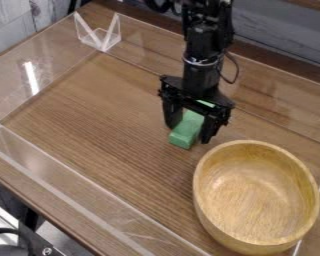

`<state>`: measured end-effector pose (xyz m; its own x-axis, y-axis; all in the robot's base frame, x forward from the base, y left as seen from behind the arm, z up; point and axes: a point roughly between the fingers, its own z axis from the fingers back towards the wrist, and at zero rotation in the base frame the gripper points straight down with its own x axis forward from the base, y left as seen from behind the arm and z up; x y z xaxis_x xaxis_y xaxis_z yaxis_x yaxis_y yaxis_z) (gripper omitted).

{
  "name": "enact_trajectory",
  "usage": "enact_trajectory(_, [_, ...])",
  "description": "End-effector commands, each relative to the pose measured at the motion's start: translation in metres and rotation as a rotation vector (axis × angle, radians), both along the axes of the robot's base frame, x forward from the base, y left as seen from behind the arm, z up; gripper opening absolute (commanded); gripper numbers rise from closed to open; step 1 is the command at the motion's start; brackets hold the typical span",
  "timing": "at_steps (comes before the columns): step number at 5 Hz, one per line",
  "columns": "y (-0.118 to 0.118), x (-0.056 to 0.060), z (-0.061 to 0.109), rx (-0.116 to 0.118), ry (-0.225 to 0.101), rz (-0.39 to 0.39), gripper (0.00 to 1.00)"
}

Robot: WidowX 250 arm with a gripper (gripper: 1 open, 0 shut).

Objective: Put the green block in the brown bowl

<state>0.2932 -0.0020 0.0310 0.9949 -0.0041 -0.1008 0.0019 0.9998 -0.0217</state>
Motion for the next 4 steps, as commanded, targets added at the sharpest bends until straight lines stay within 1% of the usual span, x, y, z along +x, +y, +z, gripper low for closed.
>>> enact_trajectory(1, [0.003,0.009,0.004,-0.003,-0.039,-0.001,1.00])
enact_trajectory(2, [0.002,0.010,0.002,-0.004,-0.040,0.002,0.00])
enact_trajectory(3, [0.002,0.010,0.009,-0.006,-0.034,0.001,0.00])
enact_trajectory(4, [0.001,0.010,0.020,-0.007,-0.025,0.001,0.00])
